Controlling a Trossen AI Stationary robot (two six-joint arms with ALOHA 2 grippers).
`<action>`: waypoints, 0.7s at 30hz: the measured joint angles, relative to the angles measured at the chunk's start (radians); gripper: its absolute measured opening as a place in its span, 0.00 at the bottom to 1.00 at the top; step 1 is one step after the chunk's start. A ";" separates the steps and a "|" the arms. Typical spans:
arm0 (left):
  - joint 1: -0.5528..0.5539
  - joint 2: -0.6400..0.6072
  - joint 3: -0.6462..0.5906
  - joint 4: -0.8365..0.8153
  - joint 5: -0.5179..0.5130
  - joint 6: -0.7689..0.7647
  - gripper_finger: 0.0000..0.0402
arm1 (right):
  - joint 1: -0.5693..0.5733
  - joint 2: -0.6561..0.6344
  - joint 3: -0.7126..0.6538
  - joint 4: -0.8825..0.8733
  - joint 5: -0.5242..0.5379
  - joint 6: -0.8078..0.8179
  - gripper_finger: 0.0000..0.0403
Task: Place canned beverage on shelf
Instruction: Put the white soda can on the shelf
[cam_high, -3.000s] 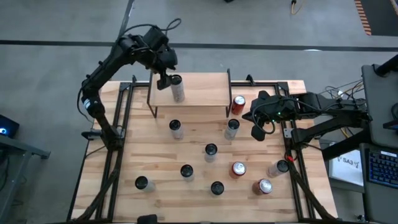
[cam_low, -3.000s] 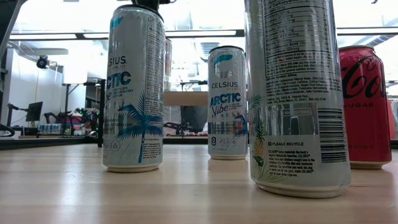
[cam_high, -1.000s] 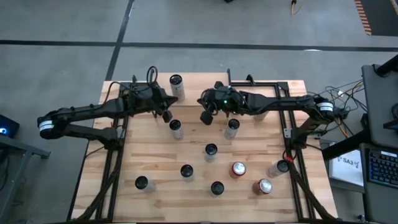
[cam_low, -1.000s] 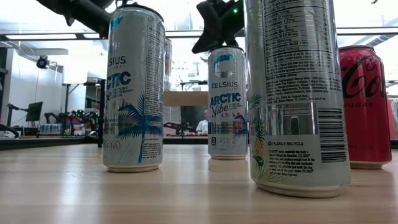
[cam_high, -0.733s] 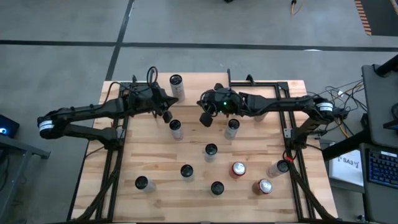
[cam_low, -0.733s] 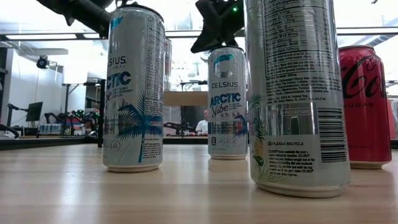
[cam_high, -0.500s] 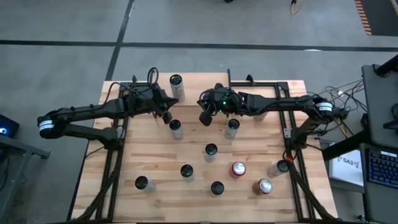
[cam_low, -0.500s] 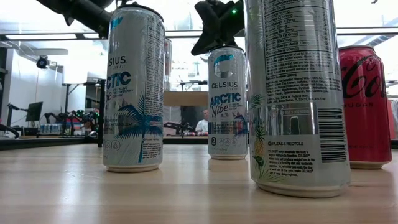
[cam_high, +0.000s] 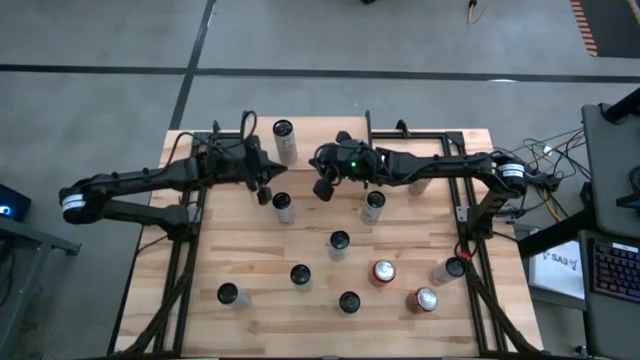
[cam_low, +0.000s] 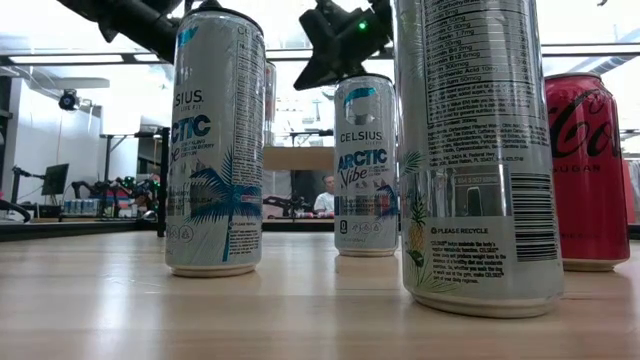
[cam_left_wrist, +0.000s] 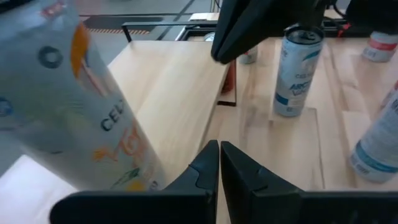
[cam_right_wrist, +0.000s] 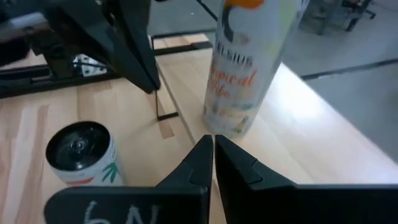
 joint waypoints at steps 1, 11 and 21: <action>0.005 0.000 0.000 0.000 0.000 0.007 0.00 | 0.000 -0.002 0.005 0.000 0.000 -0.001 0.02; 0.087 0.003 0.000 0.068 -0.001 0.064 0.00 | 0.000 -0.035 0.011 -0.002 -0.001 -0.017 0.02; 0.181 0.027 0.000 0.124 0.000 0.065 0.00 | -0.018 -0.035 0.011 -0.001 0.000 -0.040 0.02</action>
